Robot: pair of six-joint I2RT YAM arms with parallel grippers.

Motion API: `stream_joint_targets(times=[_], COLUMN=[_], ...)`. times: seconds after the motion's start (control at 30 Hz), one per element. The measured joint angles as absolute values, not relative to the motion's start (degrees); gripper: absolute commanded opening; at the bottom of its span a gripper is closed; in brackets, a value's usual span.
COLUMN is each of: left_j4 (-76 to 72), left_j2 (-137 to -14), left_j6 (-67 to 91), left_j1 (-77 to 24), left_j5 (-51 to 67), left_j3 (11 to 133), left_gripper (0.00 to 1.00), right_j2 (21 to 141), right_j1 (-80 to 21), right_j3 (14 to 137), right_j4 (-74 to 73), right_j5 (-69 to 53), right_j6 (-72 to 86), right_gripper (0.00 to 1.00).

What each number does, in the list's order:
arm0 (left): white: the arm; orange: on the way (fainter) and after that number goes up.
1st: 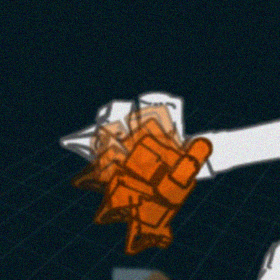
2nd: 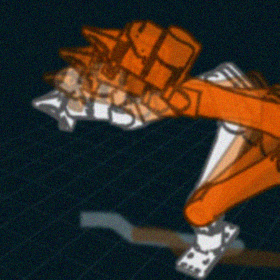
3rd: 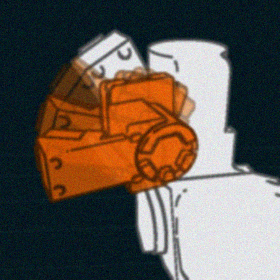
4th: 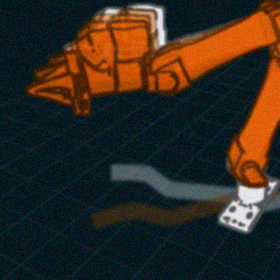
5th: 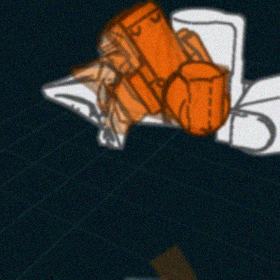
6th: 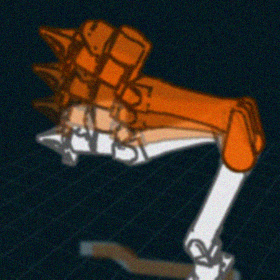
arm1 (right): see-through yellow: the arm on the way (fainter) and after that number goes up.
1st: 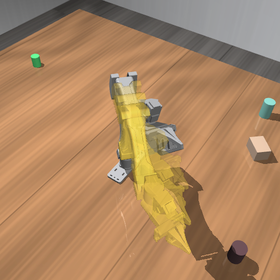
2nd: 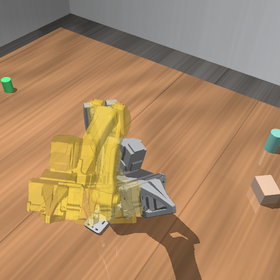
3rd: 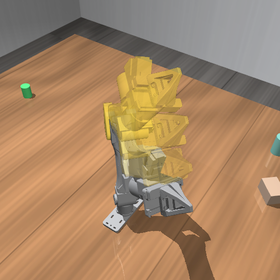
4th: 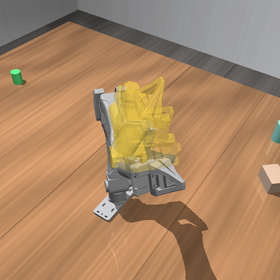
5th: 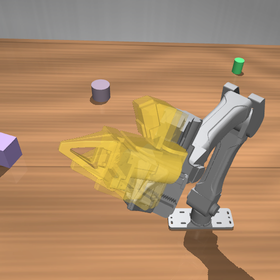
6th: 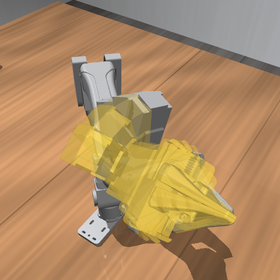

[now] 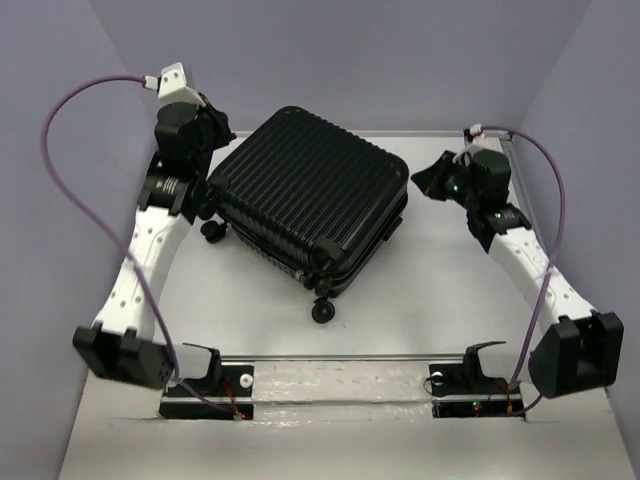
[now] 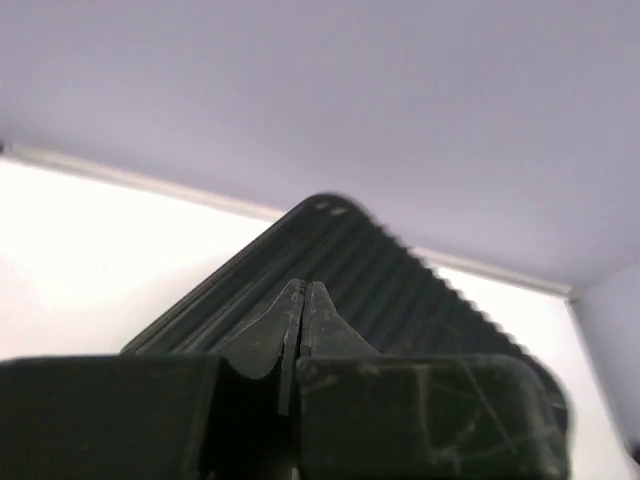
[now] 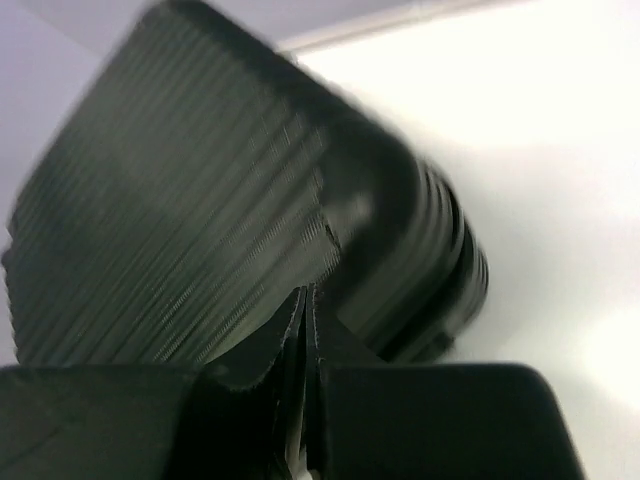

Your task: Pack the luggage

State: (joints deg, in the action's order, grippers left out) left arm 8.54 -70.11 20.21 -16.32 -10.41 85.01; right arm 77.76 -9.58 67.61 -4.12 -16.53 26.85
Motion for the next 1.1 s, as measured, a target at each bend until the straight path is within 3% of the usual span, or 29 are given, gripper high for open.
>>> stream_joint_targets(times=[0.07,0.23,0.47,0.53,0.73,0.87,1.1], left_j4=[8.45,13.87,24.03,24.43,23.22,15.66,2.00], left_j2=[-77.28,-97.38,-124.46,-128.86,-130.50,-128.40,-109.60], left_j6=[20.67,21.06,20.21,19.99,20.29,23.20,28.05], left_j1=[-11.38,-2.55,4.16,4.78,3.55,1.83,4.86], left_j5=[-7.97,-3.05,3.70,6.59,14.28,17.78,13.93], left_j3=[85.91,95.53,127.70,131.55,120.18,104.99,77.06], left_gripper=[0.06,0.06,0.06,0.06,0.06,0.06,0.06], right_j2=[70.67,65.67,65.95,67.11,76.69,82.43,96.42], right_j1=[-10.37,-13.63,-17.93,-18.44,-18.52,-18.41,-16.88], right_j3=[56.58,39.94,35.53,36.10,42.54,47.66,62.89], right_j4=[-2.50,-1.13,-0.78,-0.43,0.97,-0.56,-3.44], right_j5=[-15.84,-15.51,-15.64,-15.62,-15.40,-15.18,-14.96], right_j6=[28.23,30.44,31.31,31.29,31.05,30.15,28.95], right_gripper=[0.07,0.07,0.07,0.07,0.07,0.07,0.07])
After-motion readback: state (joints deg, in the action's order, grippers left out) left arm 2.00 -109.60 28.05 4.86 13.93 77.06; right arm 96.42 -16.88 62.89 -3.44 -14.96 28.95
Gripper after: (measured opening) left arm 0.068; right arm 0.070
